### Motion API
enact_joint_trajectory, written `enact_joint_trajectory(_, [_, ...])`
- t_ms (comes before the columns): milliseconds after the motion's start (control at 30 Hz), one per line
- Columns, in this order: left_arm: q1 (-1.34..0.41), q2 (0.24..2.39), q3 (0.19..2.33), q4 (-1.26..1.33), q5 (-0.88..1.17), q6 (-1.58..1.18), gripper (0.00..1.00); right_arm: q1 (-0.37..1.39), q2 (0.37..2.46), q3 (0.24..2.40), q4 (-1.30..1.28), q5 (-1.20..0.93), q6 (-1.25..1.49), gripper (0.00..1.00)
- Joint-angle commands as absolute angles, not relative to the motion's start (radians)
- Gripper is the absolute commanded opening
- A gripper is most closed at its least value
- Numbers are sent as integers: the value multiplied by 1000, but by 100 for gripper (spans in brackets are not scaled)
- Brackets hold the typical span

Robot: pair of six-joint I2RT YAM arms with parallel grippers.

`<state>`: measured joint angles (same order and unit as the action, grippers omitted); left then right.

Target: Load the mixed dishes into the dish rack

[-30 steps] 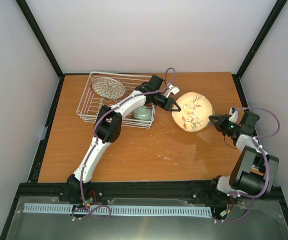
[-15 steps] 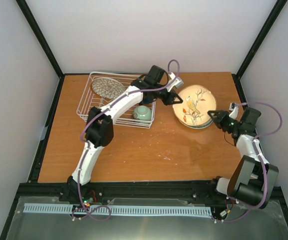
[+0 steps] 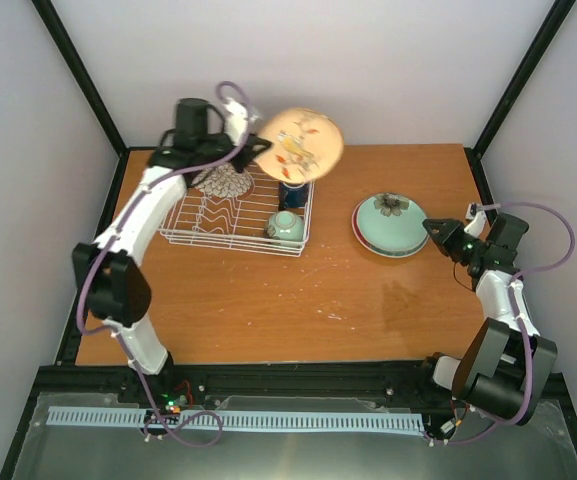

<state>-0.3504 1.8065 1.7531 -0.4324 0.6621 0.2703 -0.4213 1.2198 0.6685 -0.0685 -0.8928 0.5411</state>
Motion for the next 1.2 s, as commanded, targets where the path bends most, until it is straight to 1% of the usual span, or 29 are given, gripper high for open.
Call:
enact_joint_trajectory(0, [-210,1623,1655,-170,820,367,1,-423,1231,661,-67,-867,528,22])
enact_joint_trajectory(167, [-29,1503,1442,57,1041,361,1,-423,1256,654,-42,-875,542,22])
enact_joint_trajectory(300, [71,1459,1340,119,1141,422,0,-423,1253,655,-56,-865,534,22])
enact_joint_trajectory(400, [153,1442,1272,253,1242,381,1,-423,1256,651,-48,-861,540,22])
enact_joint_trajectory(533, [190,1445,1267,182,1225,493,1,-423,1275,649,-46,-862,540,22])
enact_joint_trajectory(667, [264,1479,1226,263,1284,496,1,-423,1291,652,-35,-867,551,21])
enact_joint_trajectory(800, [297,1557,1262,276,1338,545,1,-423,1294,650,-42,-852,544,21])
enact_joint_trajectory(1000, [307,1675,1358,84,1429,715,1,-423,1316,631,-21,-840,552,21])
enact_joint_trajectory(1167, [314,1721,1317,100,1433,801,1,-423,1345,637,-5,-847,564,21])
